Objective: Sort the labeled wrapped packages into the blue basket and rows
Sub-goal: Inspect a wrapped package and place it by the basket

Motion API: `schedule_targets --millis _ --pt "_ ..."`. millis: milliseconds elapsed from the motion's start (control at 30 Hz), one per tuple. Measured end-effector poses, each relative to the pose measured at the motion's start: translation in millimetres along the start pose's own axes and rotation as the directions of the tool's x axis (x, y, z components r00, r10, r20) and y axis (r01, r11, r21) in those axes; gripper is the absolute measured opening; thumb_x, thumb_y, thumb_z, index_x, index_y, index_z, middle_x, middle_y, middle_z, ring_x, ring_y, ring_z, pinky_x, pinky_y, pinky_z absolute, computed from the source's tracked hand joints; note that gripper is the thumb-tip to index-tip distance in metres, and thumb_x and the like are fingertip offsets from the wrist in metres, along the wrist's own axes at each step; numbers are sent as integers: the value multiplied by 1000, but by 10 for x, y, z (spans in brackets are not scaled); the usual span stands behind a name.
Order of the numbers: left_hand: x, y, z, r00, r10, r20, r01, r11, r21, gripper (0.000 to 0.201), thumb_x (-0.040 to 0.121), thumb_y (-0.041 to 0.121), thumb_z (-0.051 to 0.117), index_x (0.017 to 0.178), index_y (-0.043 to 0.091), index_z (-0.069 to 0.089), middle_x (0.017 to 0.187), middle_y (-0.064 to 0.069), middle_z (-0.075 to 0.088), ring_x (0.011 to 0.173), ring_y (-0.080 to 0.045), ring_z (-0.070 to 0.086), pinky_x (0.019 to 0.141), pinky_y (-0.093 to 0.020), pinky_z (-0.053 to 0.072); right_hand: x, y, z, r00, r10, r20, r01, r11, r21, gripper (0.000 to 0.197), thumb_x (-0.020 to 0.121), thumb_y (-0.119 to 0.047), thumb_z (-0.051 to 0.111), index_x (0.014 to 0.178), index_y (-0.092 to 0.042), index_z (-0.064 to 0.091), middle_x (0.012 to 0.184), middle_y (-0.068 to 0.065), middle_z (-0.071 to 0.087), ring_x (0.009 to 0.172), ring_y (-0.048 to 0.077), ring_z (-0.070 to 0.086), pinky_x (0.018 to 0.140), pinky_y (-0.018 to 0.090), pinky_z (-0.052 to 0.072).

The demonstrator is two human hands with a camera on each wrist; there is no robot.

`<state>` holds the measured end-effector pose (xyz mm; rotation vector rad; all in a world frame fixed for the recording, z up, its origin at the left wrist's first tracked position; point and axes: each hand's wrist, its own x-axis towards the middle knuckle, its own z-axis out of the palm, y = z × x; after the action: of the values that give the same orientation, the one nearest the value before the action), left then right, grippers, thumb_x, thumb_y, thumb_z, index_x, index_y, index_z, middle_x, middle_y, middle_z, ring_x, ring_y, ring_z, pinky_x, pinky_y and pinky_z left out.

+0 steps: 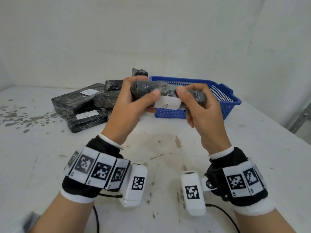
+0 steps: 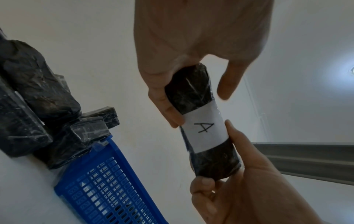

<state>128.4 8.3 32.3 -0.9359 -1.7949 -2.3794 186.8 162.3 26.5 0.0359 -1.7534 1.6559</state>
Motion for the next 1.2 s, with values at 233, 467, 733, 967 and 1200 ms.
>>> schedule_targets --millis 233,467,733,967,1200 --pt "-1 -2 -2 990 86 -114 -77 993 85 50 72 33 83 112 14 59 104 -1 70 96 -14 68 82 -31 56 18 14 -25 979 193 58 -180 966 -187 39 87 -62 55 95 -26 68 88 -5 73 71 9 69 56 23 51" --pt "-5 28 -13 970 222 -95 -202 962 186 50 74 18 82 111 21 50 108 -1 64 99 -18 68 89 -43 56 45 118 -67 995 -96 22 99 977 -187 18 98 -21 63 114 -28 69 109 -9 70 79 21 59 73 21 51" --pt "-47 15 9 968 252 -20 -229 906 356 47 71 12 85 110 18 60 109 8 68 99 -8 65 87 -31 56 -33 -5 6 956 -169 240 175 985 -5 33 99 -37 54 131 -35 57 125 -12 64 83 3 64 68 17 49" --pt "-68 -12 43 966 210 153 -248 922 298 48 89 29 62 135 22 54 125 2 63 113 -11 61 95 -23 50 -9 2 -11 959 -69 275 33 990 135 38 94 -31 63 129 -15 62 116 18 69 77 22 68 72 30 57" --pt "-49 0 34 974 188 123 -213 947 242 39 94 28 53 129 15 61 98 17 67 90 3 60 86 -19 45 6 42 -17 952 -70 297 29 990 140 41 92 -26 64 130 -12 63 113 17 69 83 23 68 80 35 58"
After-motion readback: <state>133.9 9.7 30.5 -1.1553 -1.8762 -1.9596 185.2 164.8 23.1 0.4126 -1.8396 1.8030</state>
